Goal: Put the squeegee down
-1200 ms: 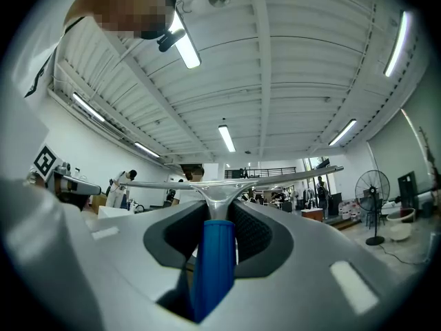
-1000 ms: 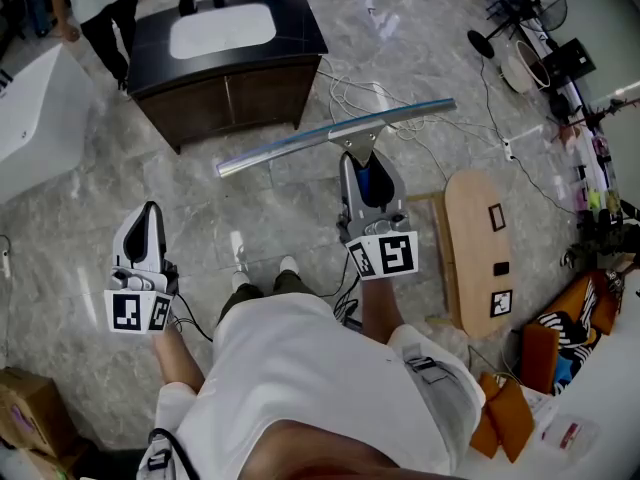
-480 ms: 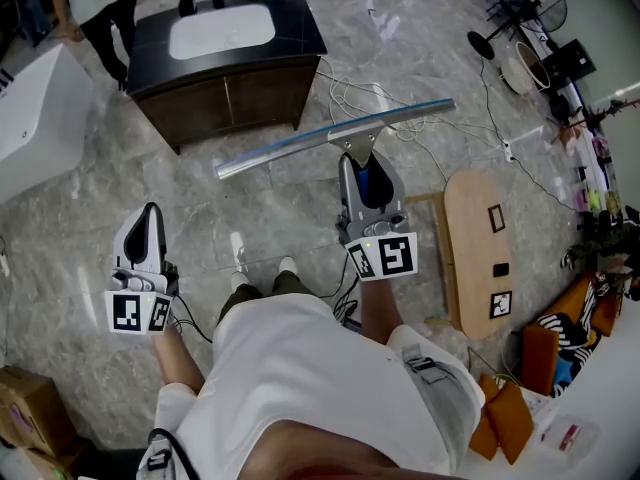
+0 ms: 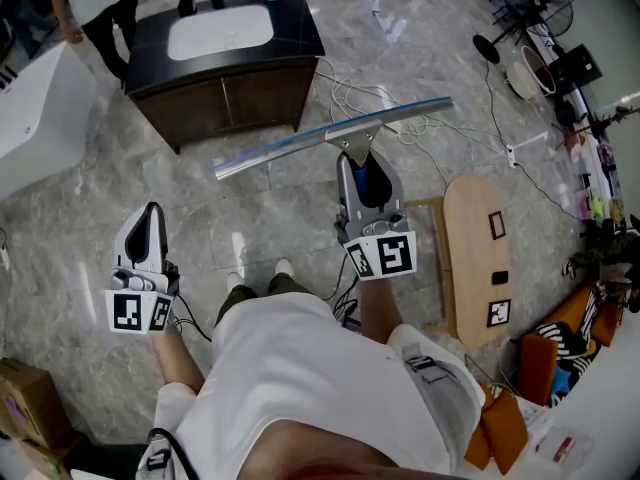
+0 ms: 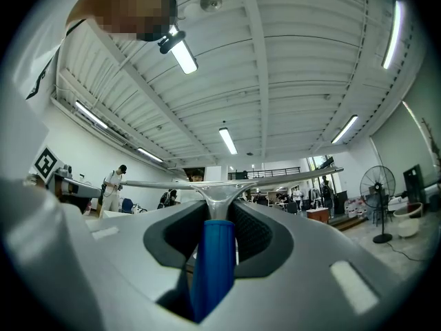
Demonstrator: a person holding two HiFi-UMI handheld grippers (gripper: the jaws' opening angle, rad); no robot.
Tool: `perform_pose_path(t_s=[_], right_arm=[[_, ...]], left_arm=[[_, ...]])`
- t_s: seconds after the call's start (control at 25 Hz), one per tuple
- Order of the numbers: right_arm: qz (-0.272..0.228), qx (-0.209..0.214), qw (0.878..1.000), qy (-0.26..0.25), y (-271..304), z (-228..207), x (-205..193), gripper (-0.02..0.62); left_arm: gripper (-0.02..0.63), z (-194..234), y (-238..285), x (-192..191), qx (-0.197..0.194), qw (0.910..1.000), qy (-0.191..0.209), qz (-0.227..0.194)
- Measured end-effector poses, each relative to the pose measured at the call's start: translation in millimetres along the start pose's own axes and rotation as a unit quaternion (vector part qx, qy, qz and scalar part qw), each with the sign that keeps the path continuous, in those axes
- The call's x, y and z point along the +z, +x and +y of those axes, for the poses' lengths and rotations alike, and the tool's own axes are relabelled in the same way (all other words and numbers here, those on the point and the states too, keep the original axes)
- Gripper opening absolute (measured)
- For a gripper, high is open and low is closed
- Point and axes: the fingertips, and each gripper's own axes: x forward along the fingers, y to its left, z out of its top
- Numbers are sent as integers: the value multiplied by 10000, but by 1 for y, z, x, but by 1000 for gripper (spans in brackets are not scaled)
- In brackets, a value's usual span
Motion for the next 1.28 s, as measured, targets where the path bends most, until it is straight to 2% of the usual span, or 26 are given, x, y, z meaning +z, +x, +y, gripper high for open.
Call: perform_pose_path(t_s=[0.4,0.64,0.92,1.28], right_arm=[[-99,109,9998,104,-2,-52,-9,132],[-63,61,9998,165,18,-71,-23,132],[-15,-124,9999,78,76,-85,-43,132],[97,-335,9994,-90,211,-77,-71,132]], left_arm=[[5,-40,30,-13,143,9999,53,71],[5,-32,62,-18,103,9998,66,123],[5,11,126,-35,-134,9998,-55,141],[5,126,229,-43,-454,9987,-196,130]])
